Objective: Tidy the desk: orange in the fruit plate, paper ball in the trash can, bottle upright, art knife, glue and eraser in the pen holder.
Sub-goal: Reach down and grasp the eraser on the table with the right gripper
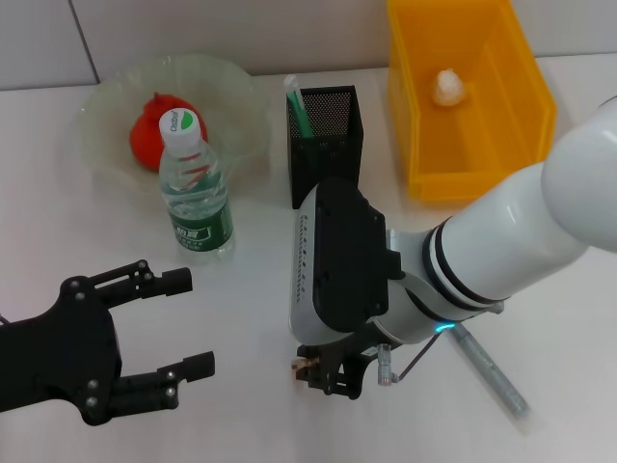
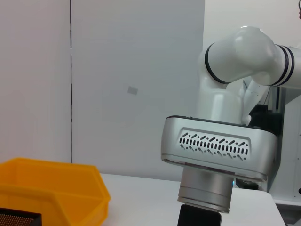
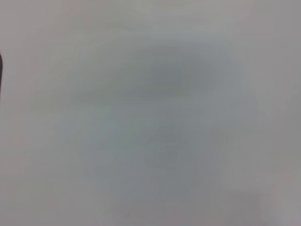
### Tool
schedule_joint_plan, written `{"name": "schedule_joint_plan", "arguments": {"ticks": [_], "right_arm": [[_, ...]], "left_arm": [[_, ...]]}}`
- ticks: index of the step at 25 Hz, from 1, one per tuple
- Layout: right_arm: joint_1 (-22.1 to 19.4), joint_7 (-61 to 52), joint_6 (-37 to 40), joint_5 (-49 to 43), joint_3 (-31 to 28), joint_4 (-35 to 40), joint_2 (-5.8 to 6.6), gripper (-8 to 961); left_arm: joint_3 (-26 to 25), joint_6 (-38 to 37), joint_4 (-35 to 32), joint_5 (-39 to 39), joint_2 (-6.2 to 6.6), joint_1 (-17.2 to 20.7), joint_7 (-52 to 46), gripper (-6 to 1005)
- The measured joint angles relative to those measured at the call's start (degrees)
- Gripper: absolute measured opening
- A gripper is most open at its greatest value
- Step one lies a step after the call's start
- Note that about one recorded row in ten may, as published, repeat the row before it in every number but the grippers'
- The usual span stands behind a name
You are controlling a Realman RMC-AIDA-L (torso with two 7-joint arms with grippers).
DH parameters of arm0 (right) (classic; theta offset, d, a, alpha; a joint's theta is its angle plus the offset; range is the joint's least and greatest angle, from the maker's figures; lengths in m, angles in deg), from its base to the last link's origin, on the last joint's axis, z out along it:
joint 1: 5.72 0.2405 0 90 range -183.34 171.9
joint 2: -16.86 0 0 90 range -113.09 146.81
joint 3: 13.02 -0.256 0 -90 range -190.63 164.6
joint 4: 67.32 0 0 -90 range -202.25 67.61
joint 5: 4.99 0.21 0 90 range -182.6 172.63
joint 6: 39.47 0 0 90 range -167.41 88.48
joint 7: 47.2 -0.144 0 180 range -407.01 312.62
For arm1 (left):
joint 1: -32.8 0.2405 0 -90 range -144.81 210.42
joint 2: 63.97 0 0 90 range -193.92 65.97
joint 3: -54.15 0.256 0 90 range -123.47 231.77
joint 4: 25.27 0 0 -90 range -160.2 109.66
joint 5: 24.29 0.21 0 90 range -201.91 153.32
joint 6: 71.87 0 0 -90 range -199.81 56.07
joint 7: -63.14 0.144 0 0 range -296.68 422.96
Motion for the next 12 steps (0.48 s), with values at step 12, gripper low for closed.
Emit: {"name": "schedule_joint_plan", "arguments": {"ticks": [12], "right_arm": [[0.04,-0.09,-0.15,0.04,0.00,-0.05,-0.01,160]], "left_arm": [[-0.05,0.00,0.00,0.00,0.00,0.01,0.00,791]]}}
